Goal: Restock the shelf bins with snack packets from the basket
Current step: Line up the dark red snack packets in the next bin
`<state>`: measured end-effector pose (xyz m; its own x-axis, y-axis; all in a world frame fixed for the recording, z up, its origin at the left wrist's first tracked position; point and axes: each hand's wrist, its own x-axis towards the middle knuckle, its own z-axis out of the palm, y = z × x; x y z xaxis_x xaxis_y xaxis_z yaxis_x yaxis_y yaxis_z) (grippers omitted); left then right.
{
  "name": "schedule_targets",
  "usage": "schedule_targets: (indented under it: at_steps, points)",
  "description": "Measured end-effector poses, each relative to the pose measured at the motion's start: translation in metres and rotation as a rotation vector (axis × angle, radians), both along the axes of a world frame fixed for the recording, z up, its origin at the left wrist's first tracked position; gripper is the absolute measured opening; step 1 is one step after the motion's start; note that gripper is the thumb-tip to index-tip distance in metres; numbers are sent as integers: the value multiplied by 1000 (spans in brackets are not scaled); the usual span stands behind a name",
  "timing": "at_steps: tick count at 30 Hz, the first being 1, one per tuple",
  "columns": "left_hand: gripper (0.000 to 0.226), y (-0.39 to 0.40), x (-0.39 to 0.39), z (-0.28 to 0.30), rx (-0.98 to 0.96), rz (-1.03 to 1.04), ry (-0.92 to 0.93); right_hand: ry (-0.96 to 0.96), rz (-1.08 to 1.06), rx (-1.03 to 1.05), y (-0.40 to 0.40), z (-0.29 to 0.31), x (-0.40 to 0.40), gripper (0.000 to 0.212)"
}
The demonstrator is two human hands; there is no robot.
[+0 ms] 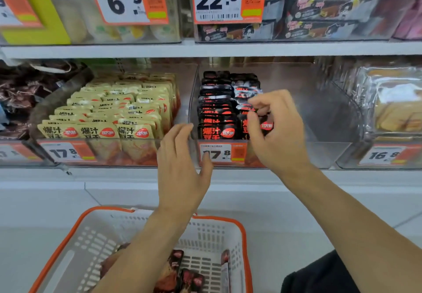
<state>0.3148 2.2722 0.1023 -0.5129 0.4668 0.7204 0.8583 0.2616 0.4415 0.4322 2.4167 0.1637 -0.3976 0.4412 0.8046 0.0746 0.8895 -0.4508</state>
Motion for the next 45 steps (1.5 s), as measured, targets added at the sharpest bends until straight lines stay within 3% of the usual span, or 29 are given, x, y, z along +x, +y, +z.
schedule_targets:
  at_steps: [2,4,6,9,13,16,19,23,28,31,33,36,39,40,42,45]
  points:
    - [27,-25,3,-23,-57,-40,-94,-77,198,-60,-29,-11,-11,18]
    - [16,-50,-2,-58,-296,-31,-413,-299,361,-271,-57,-35,-22,20]
    - [19,-69,-15,-101,-575,11,-597,-630,457,-446,-78,-69,-35,19]
    - [16,-107,-26,-154,-821,88,-645,-1033,534,-546,-108,-133,-55,14]
    - [22,-166,-24,-209,-1043,182,-797,-1335,460,-671,-143,-231,-73,10]
    - [46,-201,-17,-236,-1247,179,-840,-1483,357,-759,-163,-297,-67,4]
    - [62,-220,-20,-251,-1244,168,-916,-1520,194,-897,-174,-343,-71,54]
    - [63,-232,-27,-273,-1261,134,-1010,-1272,-43,-1211,-189,-377,-97,98]
    - [56,-228,-25,-288,-1303,143,-1044,-1284,-127,-1209,-204,-392,-116,105]
    - [54,-224,-27,-287,-1234,163,-1120,-1256,-165,-1263,-209,-395,-116,112]
    - [52,-222,-28,-286,-1224,191,-1135,-1262,-156,-1284,-207,-389,-117,106]
    - [48,-212,-25,-280,-1168,309,-1160,-1482,-13,-1231,-201,-372,-117,93]
    - [55,-195,-18,-275,-1120,408,-1198,-1661,214,-1023,-198,-360,-117,57]
    - [59,-189,-17,-272,-1078,440,-1235,-1642,252,-980,-196,-355,-117,44]
    - [54,-176,-20,-263,-899,450,-1394,-1598,307,-924,-187,-339,-113,36]
    - [20,-154,-28,-235,-672,341,-1625,-1478,322,-894,-162,-294,-97,37]
